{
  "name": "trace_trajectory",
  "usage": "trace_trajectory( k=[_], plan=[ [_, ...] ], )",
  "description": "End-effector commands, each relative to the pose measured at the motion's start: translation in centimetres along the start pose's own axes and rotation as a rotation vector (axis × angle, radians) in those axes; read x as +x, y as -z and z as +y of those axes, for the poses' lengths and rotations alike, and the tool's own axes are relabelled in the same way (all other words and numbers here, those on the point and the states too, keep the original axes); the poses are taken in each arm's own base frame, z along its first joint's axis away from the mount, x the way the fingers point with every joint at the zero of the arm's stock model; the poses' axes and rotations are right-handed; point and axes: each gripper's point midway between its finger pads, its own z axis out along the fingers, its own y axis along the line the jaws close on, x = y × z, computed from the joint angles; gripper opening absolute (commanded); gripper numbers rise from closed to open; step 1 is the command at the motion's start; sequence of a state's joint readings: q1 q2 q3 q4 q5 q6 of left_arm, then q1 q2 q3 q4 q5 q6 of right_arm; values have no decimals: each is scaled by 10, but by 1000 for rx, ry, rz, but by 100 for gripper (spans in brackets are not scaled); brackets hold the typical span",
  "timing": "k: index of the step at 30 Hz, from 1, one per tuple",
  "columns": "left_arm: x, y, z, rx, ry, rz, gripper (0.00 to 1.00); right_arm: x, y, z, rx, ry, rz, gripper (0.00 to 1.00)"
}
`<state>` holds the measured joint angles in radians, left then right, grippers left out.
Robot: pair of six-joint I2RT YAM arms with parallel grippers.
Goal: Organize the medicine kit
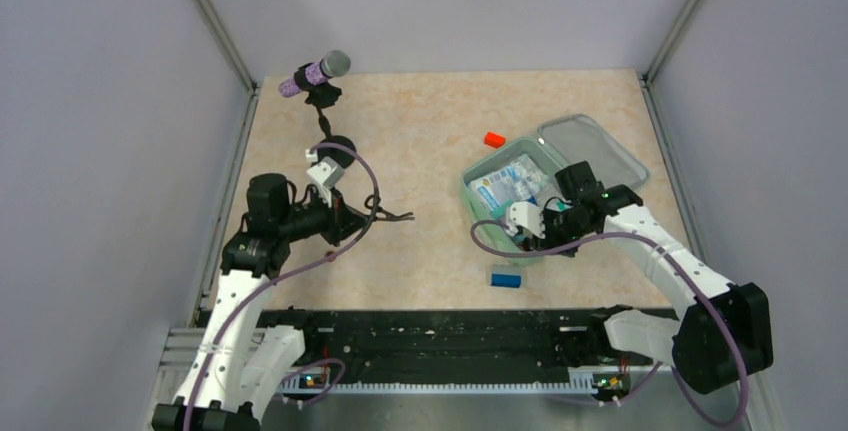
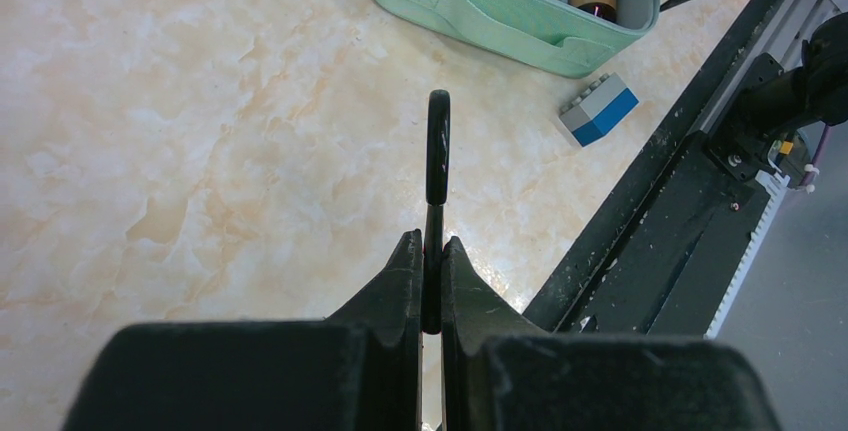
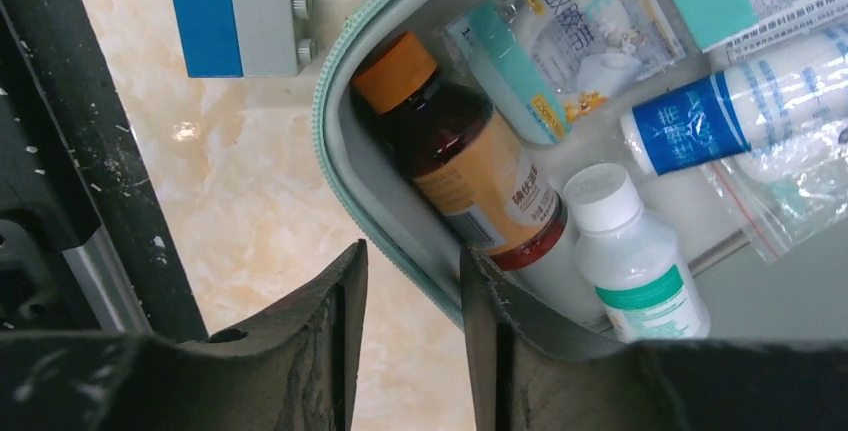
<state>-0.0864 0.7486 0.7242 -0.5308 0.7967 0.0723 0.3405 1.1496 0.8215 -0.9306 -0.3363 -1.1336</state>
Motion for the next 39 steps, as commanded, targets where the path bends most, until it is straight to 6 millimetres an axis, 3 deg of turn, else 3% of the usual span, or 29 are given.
trace_trajectory(
  k=[1,4,9,14,18,23,28,32,34,37,39],
  plan=[
    [-10,2,-4,21,-34,-48,0,-3,-14,6,-36,48,-2,35],
    [-9,2,-3,18,-36,-51,0,-14,-18,12,-57,39,-9,25],
    [-8,1,-3,19,-38,-56,0,-52,-22,26,-95,56,-49,1],
    [-7,2,-3,17,-36,-60,0,-91,-30,43,-139,115,-72,0],
    [-6,3,-4,15,-36,-63,0,-107,-44,52,-152,197,-52,0],
    [-7,6,-6,9,-43,-74,0,-129,-66,51,-160,229,-45,0],
    [-8,8,-5,-1,-42,-83,0,-168,-78,35,-146,166,-100,0],
    [-11,11,-4,-15,-46,-91,0,-204,-78,24,-150,90,-170,11],
    [-11,12,-3,-23,-48,-90,0,-217,-71,23,-165,47,-198,22],
    [-10,12,-3,-26,-46,-82,0,-224,-50,14,-159,-43,-241,35],
    [-9,12,-2,-25,-46,-79,0,-220,-24,-5,-105,-129,-293,41]
  ],
)
